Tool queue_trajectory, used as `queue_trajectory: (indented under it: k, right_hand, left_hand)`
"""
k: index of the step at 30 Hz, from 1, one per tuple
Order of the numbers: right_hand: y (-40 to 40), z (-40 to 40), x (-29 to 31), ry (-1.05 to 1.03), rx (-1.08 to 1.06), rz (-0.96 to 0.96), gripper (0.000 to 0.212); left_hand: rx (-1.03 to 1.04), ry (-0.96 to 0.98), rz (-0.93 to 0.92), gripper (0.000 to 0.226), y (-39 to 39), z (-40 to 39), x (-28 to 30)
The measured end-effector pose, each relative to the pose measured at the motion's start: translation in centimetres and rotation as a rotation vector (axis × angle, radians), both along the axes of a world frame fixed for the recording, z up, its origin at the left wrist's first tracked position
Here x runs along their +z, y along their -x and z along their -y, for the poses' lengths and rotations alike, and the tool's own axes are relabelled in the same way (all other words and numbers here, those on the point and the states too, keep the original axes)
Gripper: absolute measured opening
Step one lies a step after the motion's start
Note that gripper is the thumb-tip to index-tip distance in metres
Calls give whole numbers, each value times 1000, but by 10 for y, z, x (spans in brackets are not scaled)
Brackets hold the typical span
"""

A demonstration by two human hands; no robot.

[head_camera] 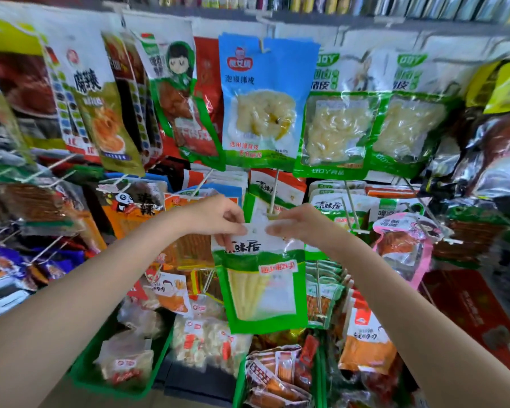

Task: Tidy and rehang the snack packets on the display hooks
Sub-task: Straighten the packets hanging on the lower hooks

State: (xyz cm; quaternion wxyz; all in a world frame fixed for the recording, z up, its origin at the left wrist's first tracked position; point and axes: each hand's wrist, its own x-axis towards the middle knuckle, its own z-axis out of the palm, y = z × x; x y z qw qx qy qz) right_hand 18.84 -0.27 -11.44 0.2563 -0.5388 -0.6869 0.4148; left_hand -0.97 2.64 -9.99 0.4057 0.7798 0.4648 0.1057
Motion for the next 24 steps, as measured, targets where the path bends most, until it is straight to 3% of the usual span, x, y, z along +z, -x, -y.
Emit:
queue_trajectory:
  k: [6, 15, 17, 20, 22, 24]
  right_hand:
    - [-2, 0, 8, 29, 13, -69, 8]
    - [-10, 10, -19, 120, -56, 38, 30]
    - [-25, 19, -36, 165, -70, 45, 19]
    - [-54, 27, -57, 218, -188, -56, 34]
    - [-71, 30, -61, 196, -292, -111, 11]
    - [-89, 31, -64, 148, -419, -151, 17]
  left_hand:
    - [9, -104, -142, 34, -8, 4, 15]
    - [-49, -10, -188, 13, -24, 9, -13]
    - [-74, -13, -227, 10, -39, 12, -30]
    - [-83, -53, -211, 9, -68, 13, -51]
    - [-59, -85, -167, 12, -91, 11, -59]
    - [-16, -95, -92, 13, -116, 6, -67]
